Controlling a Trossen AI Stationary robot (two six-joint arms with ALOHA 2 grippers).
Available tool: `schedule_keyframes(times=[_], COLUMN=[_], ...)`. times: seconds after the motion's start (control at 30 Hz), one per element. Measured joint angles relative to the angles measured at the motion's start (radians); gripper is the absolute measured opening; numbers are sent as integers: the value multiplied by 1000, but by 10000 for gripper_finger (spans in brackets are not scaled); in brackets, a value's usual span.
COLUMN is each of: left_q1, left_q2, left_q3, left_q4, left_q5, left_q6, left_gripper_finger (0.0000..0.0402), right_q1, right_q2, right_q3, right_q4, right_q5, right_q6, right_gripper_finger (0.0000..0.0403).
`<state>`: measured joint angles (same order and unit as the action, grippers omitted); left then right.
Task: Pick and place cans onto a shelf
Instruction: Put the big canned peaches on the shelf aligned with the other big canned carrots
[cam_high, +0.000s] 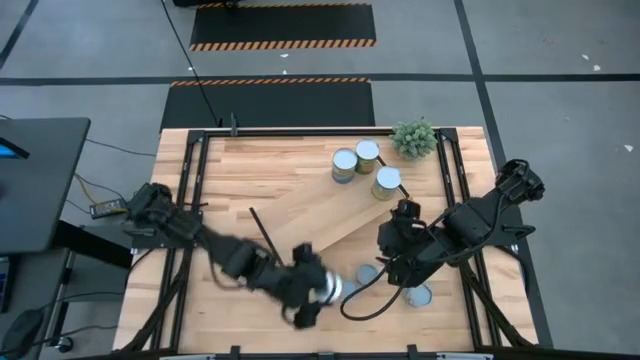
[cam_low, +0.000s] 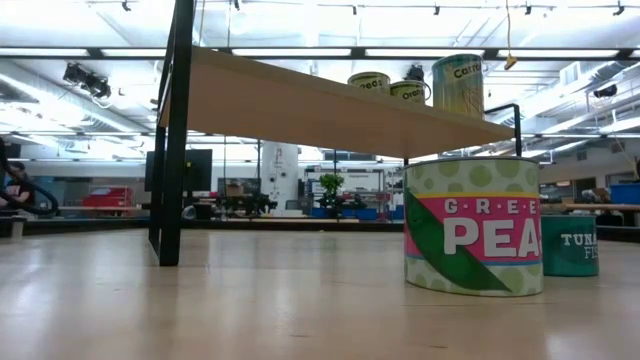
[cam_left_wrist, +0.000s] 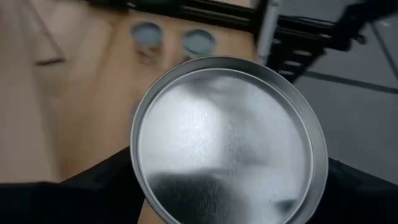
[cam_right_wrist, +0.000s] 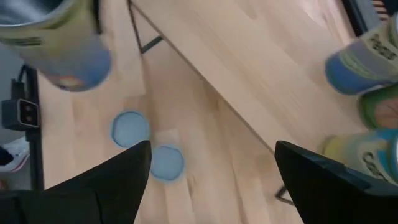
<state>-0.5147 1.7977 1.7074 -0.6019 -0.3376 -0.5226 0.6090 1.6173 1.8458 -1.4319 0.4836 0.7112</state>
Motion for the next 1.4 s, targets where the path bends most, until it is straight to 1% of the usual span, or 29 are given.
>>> schedule_keyframes(times=[0.07, 0.2, 0.43, 0.57, 0.73, 0.87, 0.9, 1.0, 1.07, 1.13, 1.2, 1.23, 1.4], left_q1=[54, 153, 300, 390, 487, 518, 521, 525, 525, 525, 525, 524, 525], left_q2=[1, 1, 2, 2, 14, 29, 29, 46, 52, 66, 76, 89, 114], left_q3=[26, 52, 47, 16, -16, -47, -53, -66, -70, -66, -68, -68, -65], left_q4=[-39, -43, -45, -23, 51, 153, 155, 202, 196, 246, 230, 251, 277], left_q5=[27, 72, 71, 80, 202, 255, 261, 261, 261, 262, 262, 262, 262], left_q6=[41, 138, 310, 376, 396, 404, 405, 417, 433, 438, 437, 438, 429], left_gripper_finger=[315, 315, 315, 315, 315, 315, 315, 315, 316, 316, 316, 317, 334], right_q1=[9, 34, 64, 68, 68, 65, 64, 64, 64, 64, 64, 64, 64], right_q2=[-4, -17, -77, -104, -122, -123, -123, -123, -123, -123, -123, -123, -122], right_q3=[0, -10, -64, -80, -85, -86, -86, -86, -86, -86, -86, -86, -86], right_q4=[-24, -67, -96, -95, -95, -96, -97, -98, -101, -103, -103, -102, -97], right_q5=[15, 42, 103, 129, 156, 156, 156, 156, 157, 164, 169, 169, 171], right_q6=[20, 67, 200, 236, 249, 249, 250, 251, 255, 255, 257, 258, 258], right_gripper_finger=[349, 349, 349, 349, 349, 349, 349, 349, 349, 349, 349, 349, 349])
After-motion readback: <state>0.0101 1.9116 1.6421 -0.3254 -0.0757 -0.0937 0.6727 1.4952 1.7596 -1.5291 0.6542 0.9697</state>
